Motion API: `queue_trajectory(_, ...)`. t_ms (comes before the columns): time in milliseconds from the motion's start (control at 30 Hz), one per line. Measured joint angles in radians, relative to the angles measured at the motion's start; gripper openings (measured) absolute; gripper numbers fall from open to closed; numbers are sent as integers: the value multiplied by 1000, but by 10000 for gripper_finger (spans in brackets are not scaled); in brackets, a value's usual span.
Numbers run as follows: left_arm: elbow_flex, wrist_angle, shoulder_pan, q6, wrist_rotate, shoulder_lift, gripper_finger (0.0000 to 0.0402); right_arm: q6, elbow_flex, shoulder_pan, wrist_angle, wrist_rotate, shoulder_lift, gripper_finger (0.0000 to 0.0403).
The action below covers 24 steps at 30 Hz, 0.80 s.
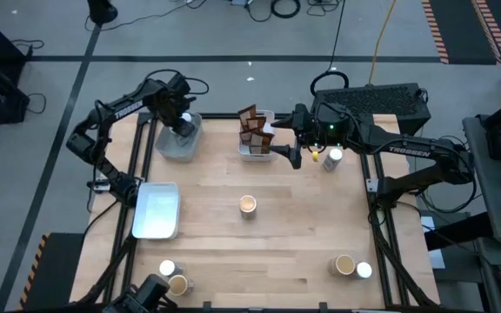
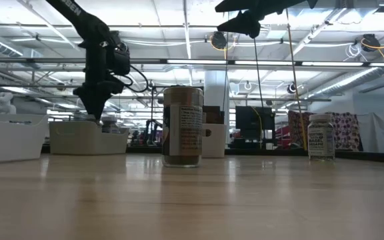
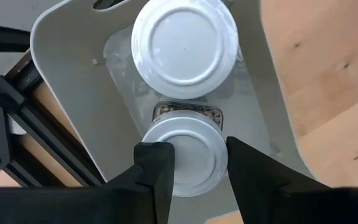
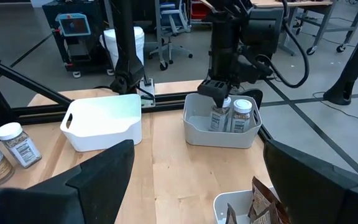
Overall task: Sort spices by type
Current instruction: Put the white seasoning bottle into the gray bin
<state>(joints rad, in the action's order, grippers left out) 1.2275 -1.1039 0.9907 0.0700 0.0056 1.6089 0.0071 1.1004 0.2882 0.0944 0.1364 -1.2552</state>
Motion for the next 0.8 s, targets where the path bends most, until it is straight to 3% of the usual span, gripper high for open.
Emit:
queue_trajectory(233,10,-11,0,-123,14,2,140,0,0,0,0,0,0,341)
queue_trajectory(400,47,-9,1,-203,96,6,140,-2,0,0,0,0,0,341)
queue_trajectory(800,57,9,0,-222,51,5,140,-4,0,0,0,0,0,341)
